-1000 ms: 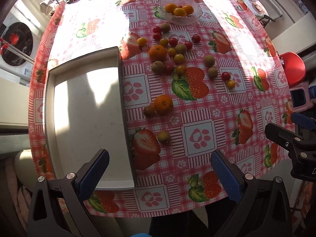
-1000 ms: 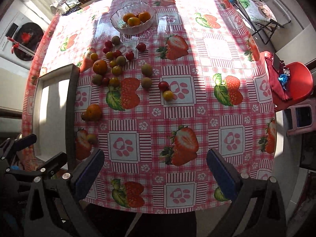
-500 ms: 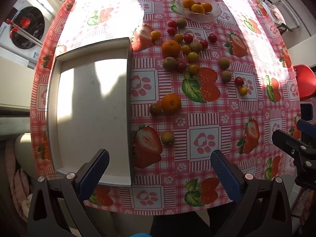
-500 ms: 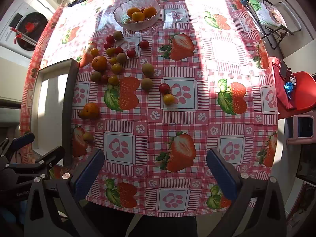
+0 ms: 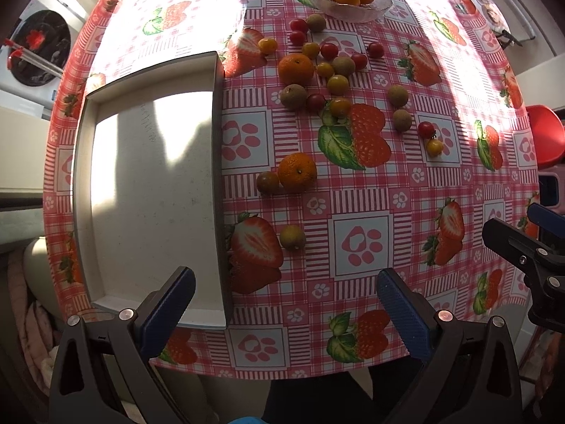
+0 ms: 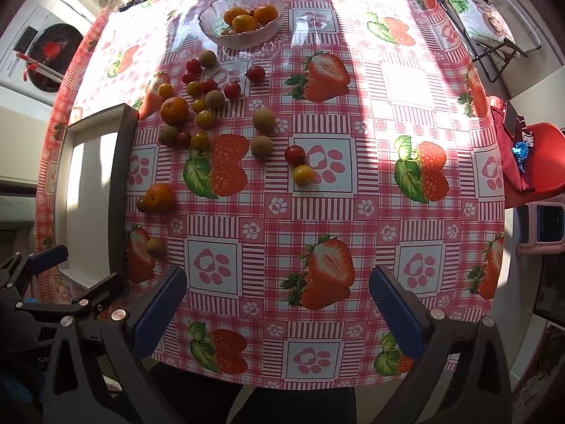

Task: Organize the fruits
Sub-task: 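Move both grippers toward the fruits beside the white tray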

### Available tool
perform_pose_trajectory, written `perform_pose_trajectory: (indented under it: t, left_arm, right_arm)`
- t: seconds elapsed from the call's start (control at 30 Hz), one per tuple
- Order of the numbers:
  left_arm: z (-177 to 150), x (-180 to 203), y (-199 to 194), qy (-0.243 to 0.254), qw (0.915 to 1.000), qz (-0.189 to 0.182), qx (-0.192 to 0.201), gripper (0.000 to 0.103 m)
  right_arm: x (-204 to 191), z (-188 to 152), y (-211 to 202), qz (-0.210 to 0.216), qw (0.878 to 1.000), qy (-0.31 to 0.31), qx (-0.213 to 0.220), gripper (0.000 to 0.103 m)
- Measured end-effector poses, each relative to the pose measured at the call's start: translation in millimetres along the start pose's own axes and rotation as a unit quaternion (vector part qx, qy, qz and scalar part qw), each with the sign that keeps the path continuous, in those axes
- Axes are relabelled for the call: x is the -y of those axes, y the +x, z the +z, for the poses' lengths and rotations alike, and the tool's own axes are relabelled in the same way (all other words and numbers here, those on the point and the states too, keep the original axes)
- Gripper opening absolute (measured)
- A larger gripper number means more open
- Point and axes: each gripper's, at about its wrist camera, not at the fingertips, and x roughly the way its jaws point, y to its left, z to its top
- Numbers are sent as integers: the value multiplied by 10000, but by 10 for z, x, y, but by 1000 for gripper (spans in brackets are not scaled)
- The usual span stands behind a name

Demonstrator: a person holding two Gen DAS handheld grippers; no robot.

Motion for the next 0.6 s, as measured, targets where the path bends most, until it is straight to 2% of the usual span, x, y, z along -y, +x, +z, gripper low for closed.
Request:
perform_pose_trajectory:
  t: [0.13,0.33,0.6]
  left_arm:
    - [3,-11,57,-57,9997,235,-58,103]
    - [11,-59,176,-96,9996,164,-192,103]
    - [163,-7,199,-9,9995,-22,326,103]
  right_arm:
    - [20,-4,22,8,10000,23,-17,103]
    - [102,-24,73,-54,10000,58,-50,103]
    - [251,-46,279,-42,9999,76,-130,103]
